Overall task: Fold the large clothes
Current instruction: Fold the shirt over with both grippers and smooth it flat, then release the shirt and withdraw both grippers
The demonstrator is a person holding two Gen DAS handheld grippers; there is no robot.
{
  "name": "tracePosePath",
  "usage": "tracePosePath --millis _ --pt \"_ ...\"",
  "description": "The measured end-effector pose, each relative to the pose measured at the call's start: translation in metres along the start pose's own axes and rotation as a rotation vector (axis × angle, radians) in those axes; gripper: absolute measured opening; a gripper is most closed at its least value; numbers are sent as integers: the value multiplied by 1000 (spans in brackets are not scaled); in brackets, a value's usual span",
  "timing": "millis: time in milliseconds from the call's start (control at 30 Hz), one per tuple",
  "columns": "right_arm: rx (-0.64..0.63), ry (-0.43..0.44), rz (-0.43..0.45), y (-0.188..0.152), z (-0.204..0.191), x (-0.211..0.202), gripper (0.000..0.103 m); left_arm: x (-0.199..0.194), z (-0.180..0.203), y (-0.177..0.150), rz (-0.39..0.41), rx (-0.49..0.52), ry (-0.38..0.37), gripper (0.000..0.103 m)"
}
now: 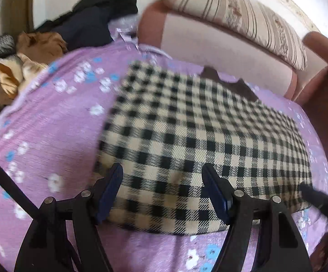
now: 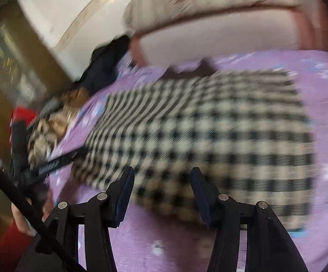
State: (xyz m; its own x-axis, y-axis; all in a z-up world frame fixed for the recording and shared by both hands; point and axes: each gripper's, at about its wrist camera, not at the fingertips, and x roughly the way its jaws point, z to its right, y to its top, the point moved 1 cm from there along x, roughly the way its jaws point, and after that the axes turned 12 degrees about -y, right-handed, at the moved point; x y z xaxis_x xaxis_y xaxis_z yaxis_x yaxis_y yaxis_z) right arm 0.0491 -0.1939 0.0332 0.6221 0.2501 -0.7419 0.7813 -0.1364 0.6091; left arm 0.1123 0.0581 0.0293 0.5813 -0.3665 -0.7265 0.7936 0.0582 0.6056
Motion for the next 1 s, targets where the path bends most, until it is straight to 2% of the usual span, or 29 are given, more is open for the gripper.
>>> tracePosePath --millis 100,133,167,200,267,333,400,500,633,700,800,1000 --pt "-55 -65 -79 -13 -4 29 56 15 -8 -6 -43 -33 38 71" --pt "-48 -115 -97 -16 5 35 53 17 -13 -7 -54 -33 59 71" --pt "-35 -134 -100 -16 12 35 47 16 -17 -8 -54 -28 70 71" --pt "-7 -130 -103 -15 23 34 35 14 -20 -8 -50 -17 93 71" --pt "48 -165 -91 -11 42 24 35 10 -27 -6 -43 -5 125 70" --pt "90 -204 -82 -7 62 19 35 8 -36 -8 -42 -4 198 71" --pt "163 -195 -83 -7 85 12 35 7 -54 -8 -46 -39 209 71" --pt "192 -251 -71 -9 105 0 35 -3 -76 -9 -35 -89 229 71" --pt "226 -329 -43 -10 126 -19 36 -19 -93 -10 -15 -113 294 71" --pt "249 -351 -14 -9 134 -31 37 -29 -94 -9 7 -105 350 71" --pt "247 -378 38 -8 130 -49 44 -41 -89 -6 39 -99 345 71" --pt "141 -394 84 -5 95 -58 44 -60 -60 -6 103 4 363 71"
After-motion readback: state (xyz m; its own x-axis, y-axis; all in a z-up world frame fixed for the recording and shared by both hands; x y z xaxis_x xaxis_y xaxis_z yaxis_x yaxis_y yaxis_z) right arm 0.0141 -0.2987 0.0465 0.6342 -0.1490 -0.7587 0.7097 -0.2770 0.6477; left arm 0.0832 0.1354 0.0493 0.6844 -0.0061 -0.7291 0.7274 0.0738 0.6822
